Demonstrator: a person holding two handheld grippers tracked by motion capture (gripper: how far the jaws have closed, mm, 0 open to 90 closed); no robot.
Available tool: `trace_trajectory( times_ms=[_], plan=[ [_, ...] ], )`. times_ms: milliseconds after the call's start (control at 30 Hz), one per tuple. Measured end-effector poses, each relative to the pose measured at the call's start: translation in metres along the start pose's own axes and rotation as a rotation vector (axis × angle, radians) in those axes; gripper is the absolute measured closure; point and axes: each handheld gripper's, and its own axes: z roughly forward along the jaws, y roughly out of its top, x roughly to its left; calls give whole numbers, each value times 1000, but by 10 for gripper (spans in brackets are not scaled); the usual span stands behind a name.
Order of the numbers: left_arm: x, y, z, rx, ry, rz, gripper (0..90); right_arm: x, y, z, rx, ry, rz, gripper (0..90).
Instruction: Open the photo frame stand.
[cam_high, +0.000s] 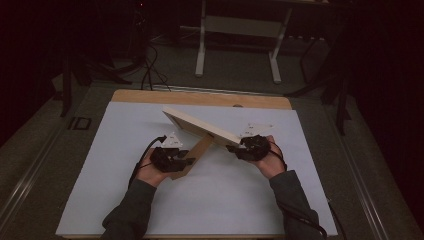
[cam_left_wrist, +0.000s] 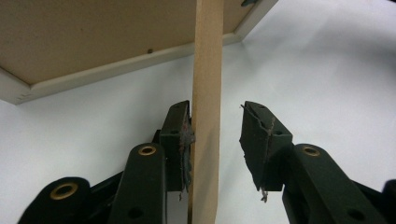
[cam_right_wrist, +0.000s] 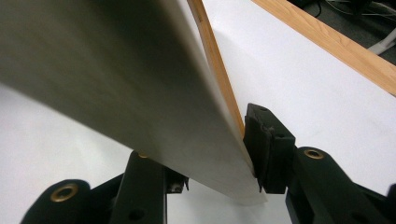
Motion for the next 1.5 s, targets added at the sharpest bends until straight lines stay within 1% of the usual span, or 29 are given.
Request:
trace_trajectory(
  times_ms=[233, 367, 433, 500, 600, 700, 733, 1033, 1067, 1367, 1500],
  plan=[
    [3, 0, -5, -31, 26, -14, 578, 0, 0, -1, -3, 4, 6, 605],
    [3, 1, -8, -58, 21, -20, 567, -1, -1, -1, -4, 7, 7, 602],
    [2, 1, -9, -66, 21, -20, 559, -1, -1, -1, -5, 8, 7, 601],
    [3, 2, -12, -87, 24, -23, 555, -1, -1, -2, -7, 13, 10, 596],
    [4, 3, -13, -100, 25, -28, 556, -2, -2, -3, -9, 17, 13, 593],
    [5, 3, -14, -100, 29, -33, 558, -2, -2, -3, -10, 20, 14, 592],
    [6, 2, -14, -103, 25, -45, 562, -2, -2, -3, -8, 21, 15, 592],
    [7, 4, -16, -123, 27, -58, 572, -2, -2, -3, -12, 22, 19, 589],
    [7, 4, -16, -125, 32, -63, 572, -2, -2, -3, -12, 22, 19, 589],
    [9, 4, -20, -137, 49, -68, 574, -2, -2, -3, -13, 28, 21, 580],
    [12, 3, -21, -141, 56, -85, 574, -2, -2, -3, -11, 30, 19, 578]
  ],
)
